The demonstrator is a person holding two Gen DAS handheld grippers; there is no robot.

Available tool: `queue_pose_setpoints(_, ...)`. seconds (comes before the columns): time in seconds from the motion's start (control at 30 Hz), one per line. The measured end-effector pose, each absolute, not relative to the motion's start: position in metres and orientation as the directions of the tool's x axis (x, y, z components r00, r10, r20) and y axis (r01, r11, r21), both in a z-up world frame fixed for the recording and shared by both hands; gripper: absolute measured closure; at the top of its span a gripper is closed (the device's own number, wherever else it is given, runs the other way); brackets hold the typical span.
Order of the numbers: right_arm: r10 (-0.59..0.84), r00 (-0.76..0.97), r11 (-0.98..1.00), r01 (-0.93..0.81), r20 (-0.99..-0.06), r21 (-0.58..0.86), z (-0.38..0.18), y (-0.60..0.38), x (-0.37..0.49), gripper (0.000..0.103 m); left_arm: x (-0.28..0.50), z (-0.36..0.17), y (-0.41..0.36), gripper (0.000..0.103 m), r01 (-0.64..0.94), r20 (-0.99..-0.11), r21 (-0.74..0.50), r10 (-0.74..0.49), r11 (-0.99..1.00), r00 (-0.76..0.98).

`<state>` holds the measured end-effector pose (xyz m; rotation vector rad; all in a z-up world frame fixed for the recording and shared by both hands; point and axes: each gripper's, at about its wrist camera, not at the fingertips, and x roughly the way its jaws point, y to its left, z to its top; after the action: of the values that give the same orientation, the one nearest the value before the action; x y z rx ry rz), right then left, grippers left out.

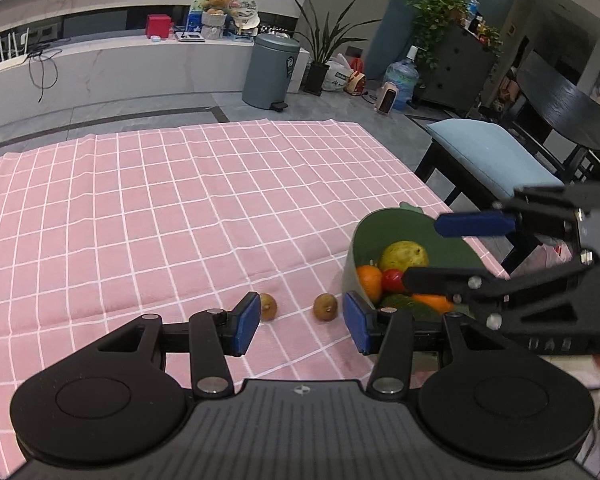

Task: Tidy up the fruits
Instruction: 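Move both grippers back to the two remaining small brown fruits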

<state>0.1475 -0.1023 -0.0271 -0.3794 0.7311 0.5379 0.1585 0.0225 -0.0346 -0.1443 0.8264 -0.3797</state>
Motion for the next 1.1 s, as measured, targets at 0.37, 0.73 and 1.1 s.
queue_pose_setpoints(0.37,0.265,0.492,0.675,-0.708,-0.829,-0.205,-0.039,-0.076,0.194,0.066,0.169,-0.074,0.043,0.047,0.311,-0.680,-0.323,-0.448,0.894,0.581)
queue_pose_setpoints(0.73,0.132,0.303,0.415,-0.881,-0.944,-0.225,-0.074,-0.035,0.225,0.072,0.191,-0.102,0.028,0.050,0.391,-0.699,-0.271,-0.459,0.879,0.548)
queue_pose_setpoints(1.1,-0.042,0.112,0.257,-0.959,-0.993,-0.119,-0.113,-0.008,0.252,0.072,0.208,-0.124,0.019,0.055,0.421,-0.706,-0.260,-0.469,0.869,0.531)
